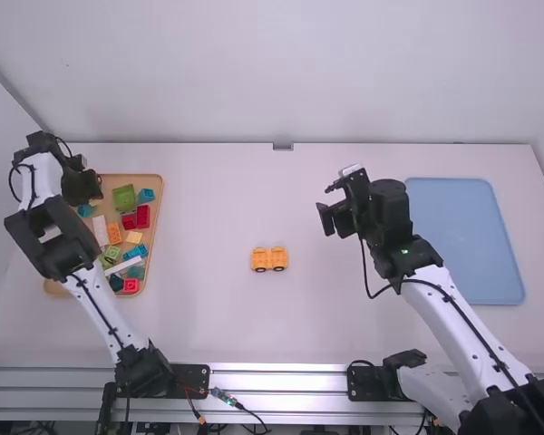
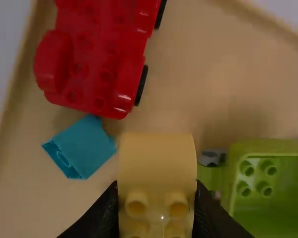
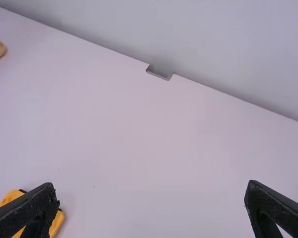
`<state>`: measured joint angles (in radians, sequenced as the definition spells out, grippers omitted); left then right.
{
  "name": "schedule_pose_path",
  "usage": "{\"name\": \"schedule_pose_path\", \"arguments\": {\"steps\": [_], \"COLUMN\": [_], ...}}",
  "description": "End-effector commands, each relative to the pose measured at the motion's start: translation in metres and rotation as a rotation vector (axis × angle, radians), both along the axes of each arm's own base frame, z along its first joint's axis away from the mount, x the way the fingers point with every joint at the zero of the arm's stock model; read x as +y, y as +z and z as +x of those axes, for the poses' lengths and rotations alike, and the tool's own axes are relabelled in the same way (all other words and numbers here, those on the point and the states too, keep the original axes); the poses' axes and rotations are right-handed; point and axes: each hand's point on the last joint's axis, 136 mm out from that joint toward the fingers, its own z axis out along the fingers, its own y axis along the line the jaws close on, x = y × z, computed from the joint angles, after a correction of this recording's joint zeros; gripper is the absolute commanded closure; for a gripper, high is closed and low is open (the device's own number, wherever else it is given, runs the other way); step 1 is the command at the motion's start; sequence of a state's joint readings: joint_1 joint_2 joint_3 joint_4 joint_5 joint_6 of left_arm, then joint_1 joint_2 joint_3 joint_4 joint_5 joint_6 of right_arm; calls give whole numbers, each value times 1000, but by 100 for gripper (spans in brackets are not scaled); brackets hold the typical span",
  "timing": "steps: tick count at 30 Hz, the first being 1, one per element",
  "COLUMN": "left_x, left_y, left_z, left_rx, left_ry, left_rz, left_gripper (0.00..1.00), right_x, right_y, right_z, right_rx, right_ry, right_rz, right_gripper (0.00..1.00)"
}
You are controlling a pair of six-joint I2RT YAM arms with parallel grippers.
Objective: Assemble lego blocks to make yellow taxi
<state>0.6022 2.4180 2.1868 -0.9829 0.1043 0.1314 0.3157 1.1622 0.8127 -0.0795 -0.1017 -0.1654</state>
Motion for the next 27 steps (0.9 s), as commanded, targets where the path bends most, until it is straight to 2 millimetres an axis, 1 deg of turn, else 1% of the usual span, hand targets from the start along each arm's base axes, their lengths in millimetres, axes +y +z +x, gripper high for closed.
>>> {"name": "schedule_pose_path", "arguments": {"steps": [1,2,3,4,5,8,9,10,12,13,14,15,16,17,18,19,20,21,22,23,24,25,27], "left_x": [-10,-21,-25,-35,-41,-78,-98,-107,-137,-159,-175,-184,-208,-221,-250,-265,-269,-290,-318,-337,-347,-368,-415], "left_y": [36,47,50,58,62,79,88,91,98,101,103,104,106,106,106,106,106,104,102,100,99,94,85], "left_z": [16,20,22,27,29,43,51,54,68,75,79,80,81,81,78,74,73,65,54,45,39,28,-4], "left_rx": [-66,-79,-85,-96,-103,-126,-146,-154,-193,-216,-232,-237,-251,-260,-270,-273,-274,-270,-271,-274,-275,-276,-277], "left_ry": [-36,-64,-72,-102,-122,-205,-247,-266,-328,-371,-413,-438,-494,-522,-607,-652,-665,-748,-849,-934,-978,-1054,-1255], "left_rz": [15,2,-3,-1,1,13,24,31,49,58,66,69,79,82,103,125,128,165,209,232,240,243,204], "left_gripper": [98,98,98,98,98,98,98,98,98,98,98,98,98,98,98,98,98,98,98,98,98,98,98], "right_x": [1,-1,-1,-4,-8,-18,-21,-22,-26,-27,-29,-30,-33,-35,-39,-42,-43,-48,-54,-59,-61,-67,-76], "right_y": [17,18,18,19,19,15,13,13,10,9,8,8,7,7,7,7,7,7,7,7,7,7,6], "right_z": [7,8,9,10,12,13,13,13,12,12,12,12,13,14,15,15,16,17,18,19,20,21,21], "right_rx": [-36,-35,-32,-27,-24,-6,0,4,17,22,24,25,27,27,26,26,26,26,30,31,31,33,37], "right_ry": [-5,-17,-26,-50,-69,-99,-107,-111,-118,-124,-128,-131,-140,-145,-155,-164,-165,-180,-204,-218,-224,-241,-265], "right_rz": [17,29,37,52,58,58,54,53,47,46,46,46,45,45,46,46,46,48,59,62,62,61,60], "right_gripper": [1,1,1,1,1,1,1,1,1,1,1,1,1,1,1,1,1,1,1,1,1,1,1]}}
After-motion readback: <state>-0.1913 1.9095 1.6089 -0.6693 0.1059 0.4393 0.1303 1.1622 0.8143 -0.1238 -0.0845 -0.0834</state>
